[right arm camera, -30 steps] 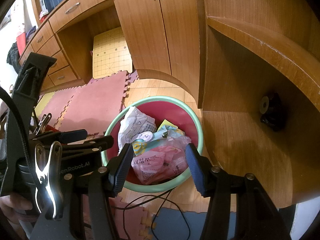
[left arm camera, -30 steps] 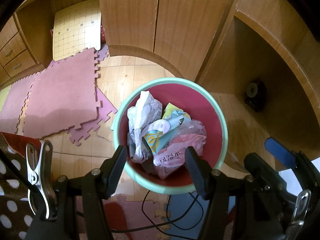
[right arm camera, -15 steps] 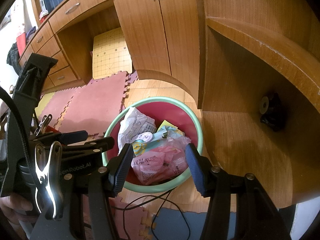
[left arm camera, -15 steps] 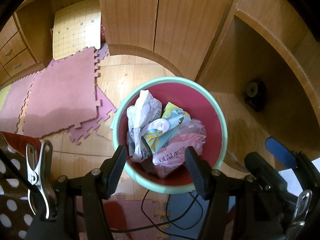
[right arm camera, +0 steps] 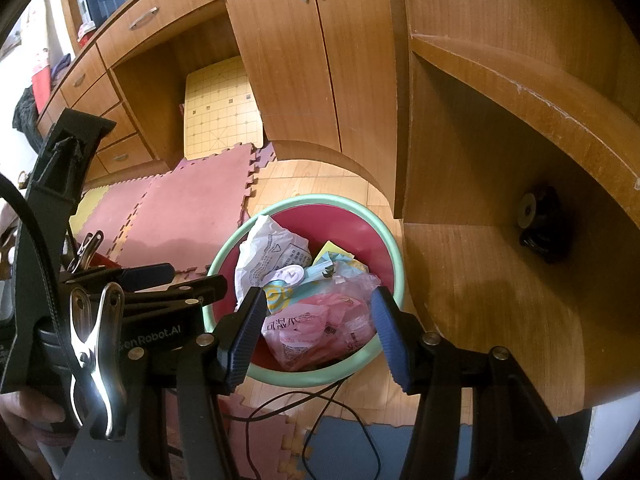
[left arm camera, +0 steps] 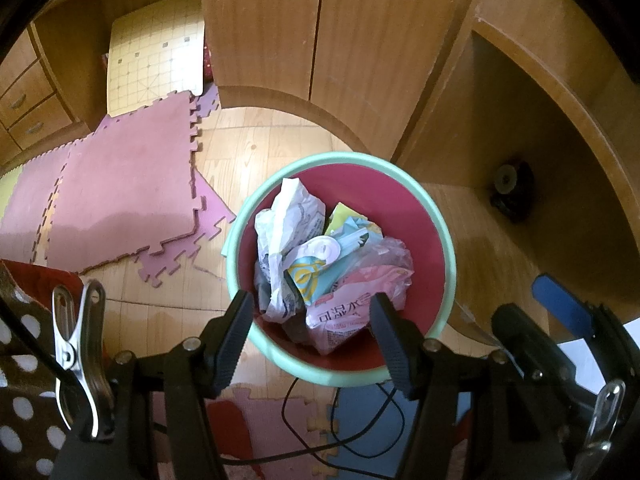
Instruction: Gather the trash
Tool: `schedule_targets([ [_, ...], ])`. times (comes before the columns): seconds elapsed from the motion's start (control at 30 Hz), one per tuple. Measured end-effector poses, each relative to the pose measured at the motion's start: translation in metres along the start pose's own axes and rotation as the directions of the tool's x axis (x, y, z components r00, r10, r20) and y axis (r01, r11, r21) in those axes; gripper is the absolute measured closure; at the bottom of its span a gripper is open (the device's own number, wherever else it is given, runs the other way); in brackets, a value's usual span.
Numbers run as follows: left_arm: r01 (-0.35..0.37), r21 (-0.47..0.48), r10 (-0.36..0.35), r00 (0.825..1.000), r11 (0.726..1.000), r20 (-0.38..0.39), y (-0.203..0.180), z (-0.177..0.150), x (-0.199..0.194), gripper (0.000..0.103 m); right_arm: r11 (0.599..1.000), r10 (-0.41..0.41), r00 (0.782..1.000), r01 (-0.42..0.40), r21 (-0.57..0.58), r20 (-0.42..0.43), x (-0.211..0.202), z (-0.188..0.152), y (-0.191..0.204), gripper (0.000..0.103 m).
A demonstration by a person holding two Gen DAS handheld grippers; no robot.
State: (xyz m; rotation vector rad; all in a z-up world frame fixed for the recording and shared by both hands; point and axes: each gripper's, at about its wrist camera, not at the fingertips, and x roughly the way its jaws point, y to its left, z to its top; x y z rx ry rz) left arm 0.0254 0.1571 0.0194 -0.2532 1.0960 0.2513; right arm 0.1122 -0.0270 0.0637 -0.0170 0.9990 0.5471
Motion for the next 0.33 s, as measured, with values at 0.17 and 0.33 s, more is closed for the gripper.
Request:
schedule_targets([
  [0.17,0.0,0.0,0.0,1.0,1.0,0.0,0.0004,-0.0003,-0.0002,0.04,1.0,0.0,1.0,0.0,0.0,0.0,-0.0001,0.0,-0.0001,0.047],
  [0.33,0.0,0.0,0.0,1.0,1.0,-0.001,0.0004,0.0,-0.0003,0.04,1.0,-0.001,1.0,0.001,0.0,0.0,-0.0001,-0.0001,0.0001,0.047],
])
